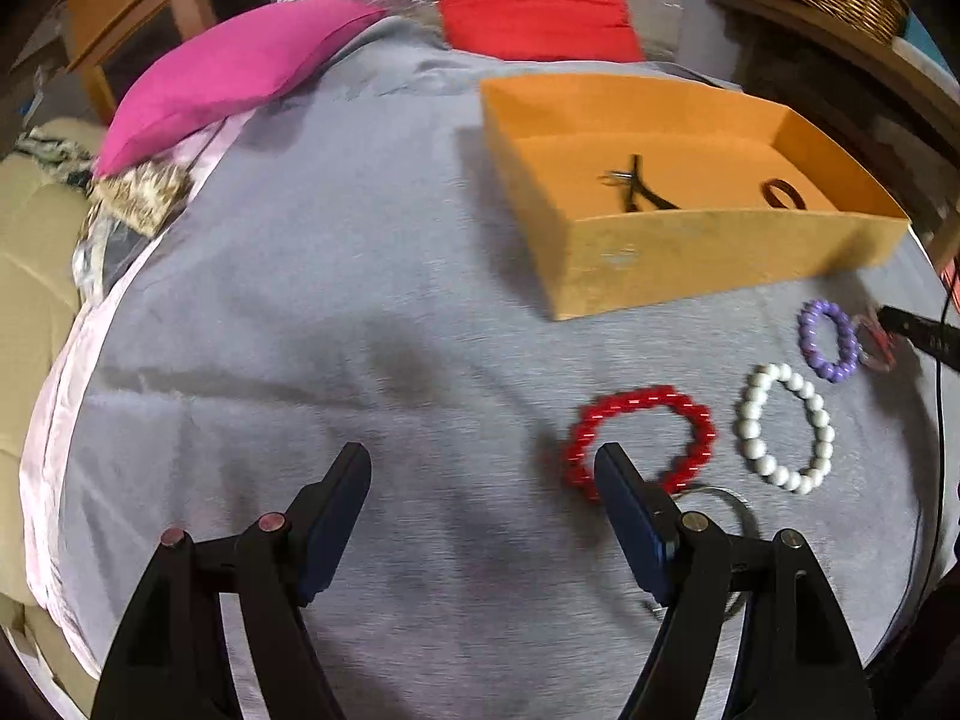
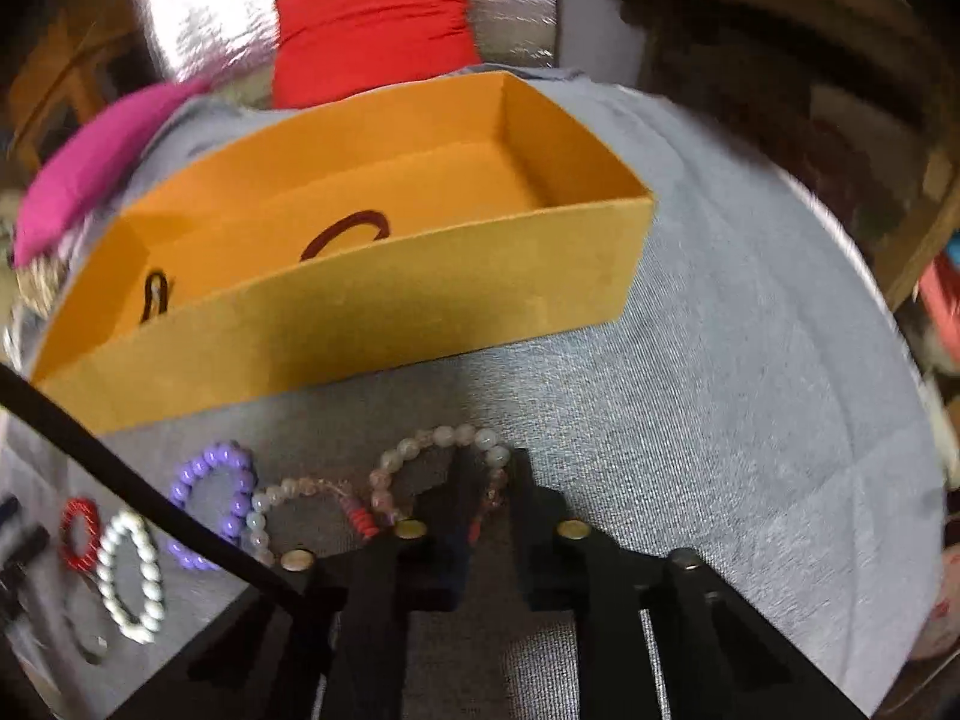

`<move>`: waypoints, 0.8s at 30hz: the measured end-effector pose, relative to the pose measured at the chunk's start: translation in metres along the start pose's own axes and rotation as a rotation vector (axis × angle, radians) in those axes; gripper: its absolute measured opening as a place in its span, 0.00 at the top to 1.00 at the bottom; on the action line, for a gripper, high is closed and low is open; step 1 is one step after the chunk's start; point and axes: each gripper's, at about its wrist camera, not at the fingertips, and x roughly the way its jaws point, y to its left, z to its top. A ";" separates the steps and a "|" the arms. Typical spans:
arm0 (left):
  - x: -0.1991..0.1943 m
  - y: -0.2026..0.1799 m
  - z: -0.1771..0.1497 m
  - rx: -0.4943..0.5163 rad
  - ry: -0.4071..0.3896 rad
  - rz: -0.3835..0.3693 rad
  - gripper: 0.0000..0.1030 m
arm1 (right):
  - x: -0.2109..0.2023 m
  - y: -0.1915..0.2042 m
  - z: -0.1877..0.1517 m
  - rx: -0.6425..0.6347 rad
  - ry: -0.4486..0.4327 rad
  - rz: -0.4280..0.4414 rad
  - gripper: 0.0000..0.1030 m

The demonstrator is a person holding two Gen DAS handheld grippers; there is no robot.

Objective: Organize jewelry
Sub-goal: 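Grasp the red bead bracelet with the left tool while the right tool grasps the pink-white bead bracelet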

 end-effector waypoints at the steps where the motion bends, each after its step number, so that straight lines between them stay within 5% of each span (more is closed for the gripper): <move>1: 0.001 0.004 0.000 -0.012 0.003 -0.013 0.25 | -0.001 0.004 -0.001 -0.022 -0.008 -0.018 0.92; 8: 0.018 0.004 0.006 -0.061 0.053 -0.138 0.25 | -0.018 0.006 -0.004 -0.011 -0.061 -0.009 0.92; 24: 0.035 -0.057 0.019 0.079 0.062 -0.097 0.25 | -0.029 -0.006 -0.006 0.046 -0.076 0.052 0.92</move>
